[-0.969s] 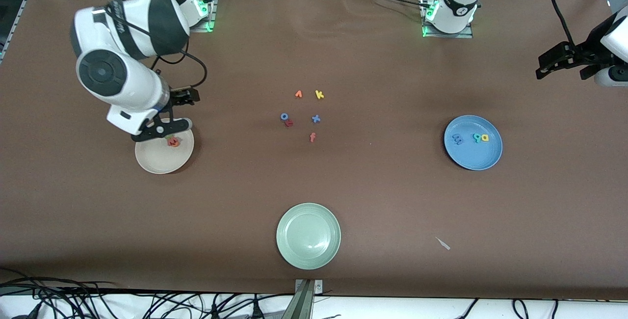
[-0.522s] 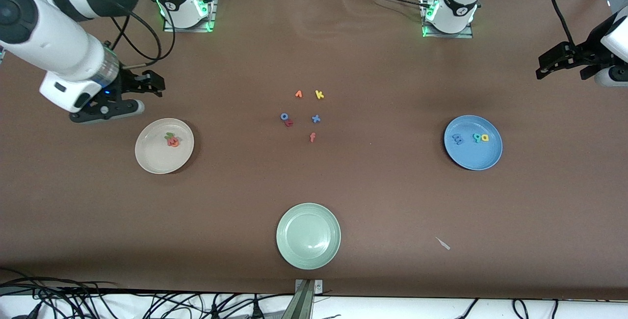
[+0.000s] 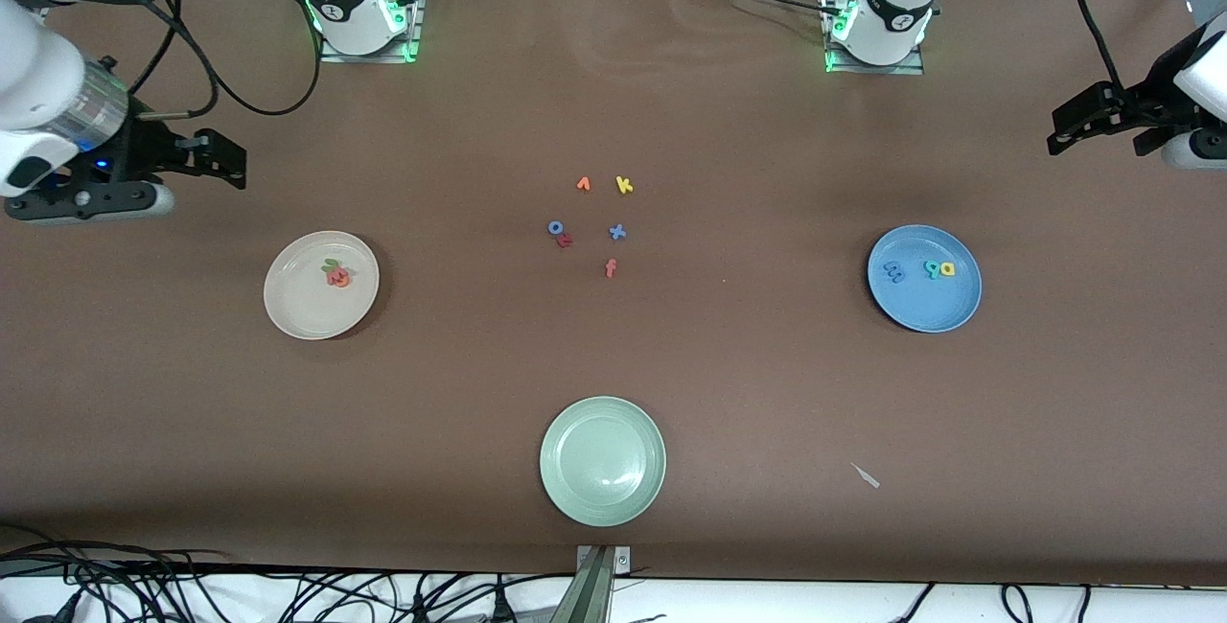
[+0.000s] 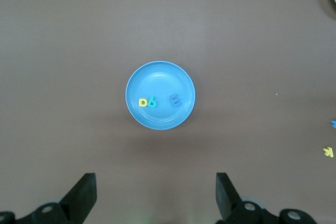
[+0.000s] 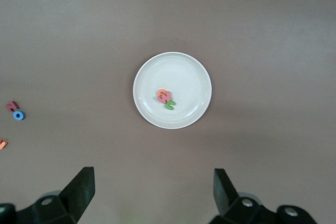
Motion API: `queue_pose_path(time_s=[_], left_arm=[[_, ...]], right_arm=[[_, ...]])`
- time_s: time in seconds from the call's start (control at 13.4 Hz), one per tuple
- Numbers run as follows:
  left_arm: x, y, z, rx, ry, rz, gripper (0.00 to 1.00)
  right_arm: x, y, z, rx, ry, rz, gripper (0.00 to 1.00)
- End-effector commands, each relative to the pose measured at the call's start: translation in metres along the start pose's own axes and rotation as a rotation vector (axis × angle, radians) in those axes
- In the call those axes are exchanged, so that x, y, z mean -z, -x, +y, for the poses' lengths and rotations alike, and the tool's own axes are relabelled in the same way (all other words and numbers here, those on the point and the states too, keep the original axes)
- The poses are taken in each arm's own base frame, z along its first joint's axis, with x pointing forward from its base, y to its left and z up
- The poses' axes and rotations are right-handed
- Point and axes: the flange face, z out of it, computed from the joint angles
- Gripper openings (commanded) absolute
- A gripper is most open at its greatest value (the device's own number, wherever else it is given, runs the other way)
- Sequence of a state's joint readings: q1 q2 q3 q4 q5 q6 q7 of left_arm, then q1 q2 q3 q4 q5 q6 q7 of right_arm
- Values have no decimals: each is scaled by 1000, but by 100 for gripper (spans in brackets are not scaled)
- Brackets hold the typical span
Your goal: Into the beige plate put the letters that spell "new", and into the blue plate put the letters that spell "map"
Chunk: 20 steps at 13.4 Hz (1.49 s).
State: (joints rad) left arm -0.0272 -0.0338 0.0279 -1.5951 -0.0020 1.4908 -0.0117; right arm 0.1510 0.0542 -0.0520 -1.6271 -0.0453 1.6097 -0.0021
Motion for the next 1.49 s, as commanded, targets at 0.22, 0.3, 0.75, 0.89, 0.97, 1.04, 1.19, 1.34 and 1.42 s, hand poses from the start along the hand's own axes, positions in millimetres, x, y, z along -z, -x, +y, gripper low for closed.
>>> queue_pose_path(time_s=[0.22,0.3,0.75,0.89,0.97,1.04,1.19,1.34,1.42], left_arm=[[6,-2,0,5,21,0,100],[6,-1,0,5,23,0,100],[7,-1,0,5,21,1,100],[7,-1,0,7,23,1,100],[6,-2,0,5,23,0,100],[7,-1,0,5,21,1,100],[7,-1,0,7,23,1,100],[7,-1,0,5,23,1,100],[7,-1,0,5,23,1,100]], right_arm=[[4,4,5,-11,3,-8,100],[3,2,8,-14,3,-10,100],[2,3,8,-14,3,-13,100],[1,3,12,-18,2,-15,100],[0,2,16,-26,1,-16,100],[-1,2,16,-26,1,-17,100],[0,3,16,-26,1,-17,100],[0,3,16,-26,1,-17,100],[-1,3,16,-28,1,-19,100]])
